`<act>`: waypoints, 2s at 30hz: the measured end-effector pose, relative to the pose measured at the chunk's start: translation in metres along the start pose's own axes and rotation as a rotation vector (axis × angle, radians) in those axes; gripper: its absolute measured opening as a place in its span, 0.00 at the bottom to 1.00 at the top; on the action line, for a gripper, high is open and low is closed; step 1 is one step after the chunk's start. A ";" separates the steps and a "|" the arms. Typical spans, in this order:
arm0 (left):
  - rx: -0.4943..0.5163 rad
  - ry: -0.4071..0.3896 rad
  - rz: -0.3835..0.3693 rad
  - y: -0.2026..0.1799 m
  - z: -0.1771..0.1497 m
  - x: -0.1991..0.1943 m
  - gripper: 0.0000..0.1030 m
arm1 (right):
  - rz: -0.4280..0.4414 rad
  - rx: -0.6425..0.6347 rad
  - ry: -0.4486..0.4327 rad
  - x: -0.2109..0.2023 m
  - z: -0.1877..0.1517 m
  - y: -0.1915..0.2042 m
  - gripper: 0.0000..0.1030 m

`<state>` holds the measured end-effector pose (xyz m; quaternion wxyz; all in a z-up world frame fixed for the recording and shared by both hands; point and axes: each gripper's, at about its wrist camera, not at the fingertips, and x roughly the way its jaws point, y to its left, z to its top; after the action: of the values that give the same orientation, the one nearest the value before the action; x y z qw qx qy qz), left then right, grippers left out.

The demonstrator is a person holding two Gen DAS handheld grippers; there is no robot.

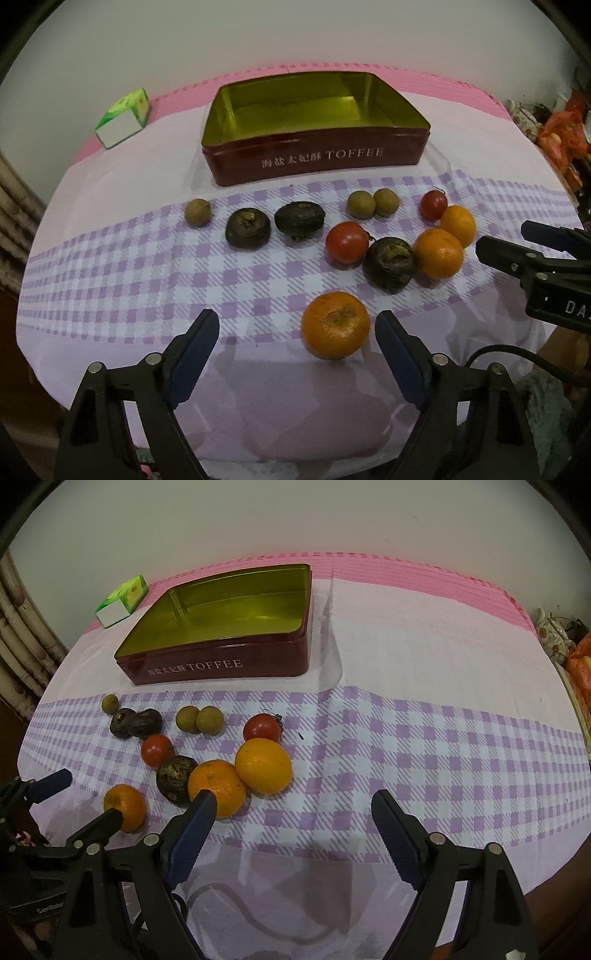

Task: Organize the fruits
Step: 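Move the left tool to the tangerine while the right tool approaches the large orange, then close the left tool on the tangerine while the right tool grasps the large orange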

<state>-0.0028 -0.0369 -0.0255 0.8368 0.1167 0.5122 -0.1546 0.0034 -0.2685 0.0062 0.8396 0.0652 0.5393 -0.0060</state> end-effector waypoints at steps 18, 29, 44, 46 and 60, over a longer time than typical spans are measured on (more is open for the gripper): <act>0.059 0.033 -0.093 -0.017 0.004 0.021 0.64 | -0.005 0.019 0.014 0.003 0.001 -0.006 0.81; 0.078 0.035 -0.154 -0.025 0.007 0.026 0.41 | -0.006 0.033 0.025 0.008 0.001 -0.011 0.81; -0.044 0.011 -0.111 0.012 0.008 0.019 0.40 | 0.055 0.008 0.064 0.016 -0.003 -0.003 0.60; -0.053 0.002 -0.098 0.016 0.008 0.018 0.40 | 0.061 0.006 0.067 0.016 -0.003 -0.002 0.57; -0.086 -0.015 -0.079 0.031 0.011 0.013 0.40 | 0.048 -0.037 0.087 0.029 0.003 0.000 0.46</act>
<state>0.0236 -0.0136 -0.0311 0.8380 0.0590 0.5163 -0.1662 0.0183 -0.2675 -0.0185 0.8163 0.0627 0.5736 0.0268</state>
